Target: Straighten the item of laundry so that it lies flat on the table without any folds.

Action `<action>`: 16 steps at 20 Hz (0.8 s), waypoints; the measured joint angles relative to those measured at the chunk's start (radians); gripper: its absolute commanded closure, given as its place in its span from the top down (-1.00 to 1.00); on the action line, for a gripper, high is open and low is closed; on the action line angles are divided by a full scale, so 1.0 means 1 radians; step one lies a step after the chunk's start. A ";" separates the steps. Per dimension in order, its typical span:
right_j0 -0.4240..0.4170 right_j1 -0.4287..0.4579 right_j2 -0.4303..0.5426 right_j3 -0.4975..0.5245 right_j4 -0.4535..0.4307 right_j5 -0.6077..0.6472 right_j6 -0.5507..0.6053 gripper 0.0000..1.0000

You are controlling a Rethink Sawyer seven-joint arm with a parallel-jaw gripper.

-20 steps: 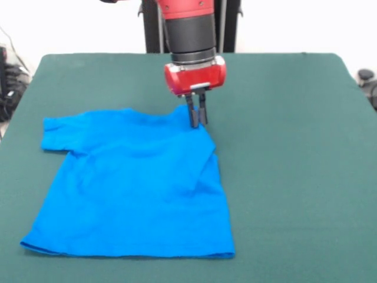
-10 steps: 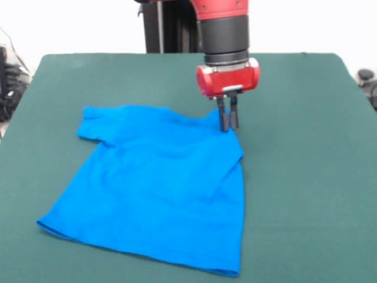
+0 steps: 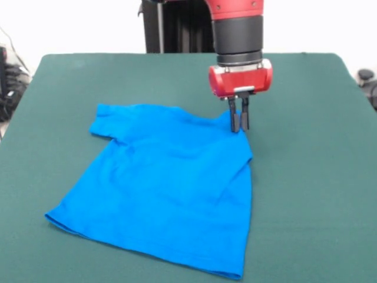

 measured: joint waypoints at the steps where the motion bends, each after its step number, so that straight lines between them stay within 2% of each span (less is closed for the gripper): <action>1: 0.005 -0.001 -0.005 0.000 0.007 0.000 0.000 -1.00; 10: 0.008 -0.017 -0.014 0.011 0.034 0.000 0.000 -1.00; 16: -0.028 -0.056 -0.014 0.040 0.034 0.000 0.000 -1.00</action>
